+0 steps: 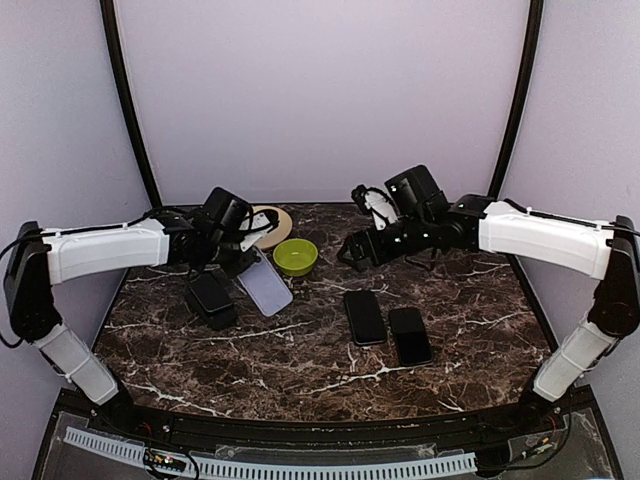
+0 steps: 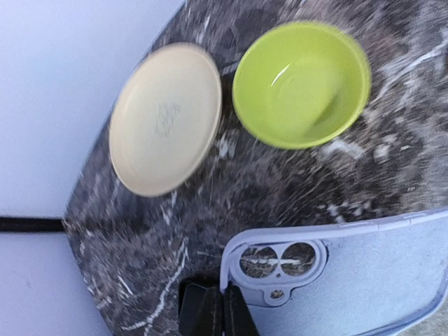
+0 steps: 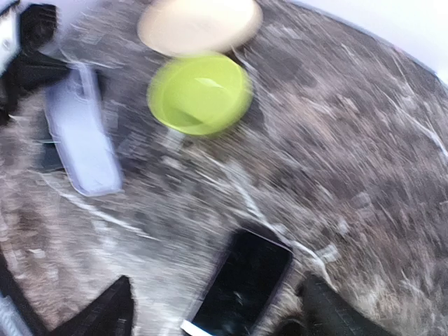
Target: Put the phone into the phone case
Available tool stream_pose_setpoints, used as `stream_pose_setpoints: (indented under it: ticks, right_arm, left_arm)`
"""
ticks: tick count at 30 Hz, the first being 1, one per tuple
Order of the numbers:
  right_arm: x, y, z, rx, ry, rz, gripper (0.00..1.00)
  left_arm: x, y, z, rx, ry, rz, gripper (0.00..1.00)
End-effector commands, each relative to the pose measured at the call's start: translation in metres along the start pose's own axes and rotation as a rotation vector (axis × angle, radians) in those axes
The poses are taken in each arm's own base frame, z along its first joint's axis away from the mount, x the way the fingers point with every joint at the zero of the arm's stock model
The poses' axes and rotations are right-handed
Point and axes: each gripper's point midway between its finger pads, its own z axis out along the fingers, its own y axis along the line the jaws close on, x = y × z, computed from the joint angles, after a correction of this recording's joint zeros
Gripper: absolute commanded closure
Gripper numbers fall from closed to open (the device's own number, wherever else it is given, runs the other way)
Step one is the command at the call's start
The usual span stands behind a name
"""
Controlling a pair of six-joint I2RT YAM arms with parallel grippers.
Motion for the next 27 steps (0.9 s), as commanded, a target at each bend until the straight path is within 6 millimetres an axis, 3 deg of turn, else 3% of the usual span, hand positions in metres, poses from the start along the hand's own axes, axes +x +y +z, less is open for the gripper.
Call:
stream_pose_setpoints:
  ticks: [1,7,13,16,19,23,24,26,27]
  right_arm:
    - [-0.043,0.085,-0.035,-0.45,-0.184,-0.046,0.02]
    - [-0.037,0.109,-0.015,-0.563,-0.146,-0.019,0.05]
    - [-0.014,0.129,0.011,-0.59,-0.061,-0.037,0.11]
    - [-0.006,0.131,0.022,-0.604,-0.037,0.0,0.21]
    - [0.0,0.133,0.03,-0.621,-0.016,0.009,0.42]
    - [-0.002,0.13,0.031,-0.594,-0.021,0.01,1.0]
    - [-0.003,0.128,0.029,-0.584,-0.019,0.007,1.0]
    - [-0.002,0.119,0.029,-0.544,-0.018,0.006,1.0]
    - [-0.001,0.114,0.029,-0.523,-0.011,0.01,1.0]
  left_arm:
    - [-0.045,-0.016,-0.068,-0.107,-0.252,0.221,1.0]
    - [-0.076,-0.046,-0.108,-0.095,-0.402,0.282,1.0]
    - [-0.096,-0.054,-0.125,-0.059,-0.474,0.257,1.0]
    - [-0.104,-0.056,-0.133,-0.036,-0.514,0.235,1.0]
    - [-0.105,-0.056,-0.136,-0.027,-0.527,0.224,1.0]
    - [-0.104,-0.058,-0.14,0.004,-0.533,0.193,1.0]
    - [-0.104,-0.058,-0.143,0.021,-0.537,0.168,1.0]
    - [-0.101,-0.056,-0.143,0.047,-0.519,0.119,0.77]
    - [-0.097,-0.055,-0.14,0.062,-0.492,0.1,0.46]
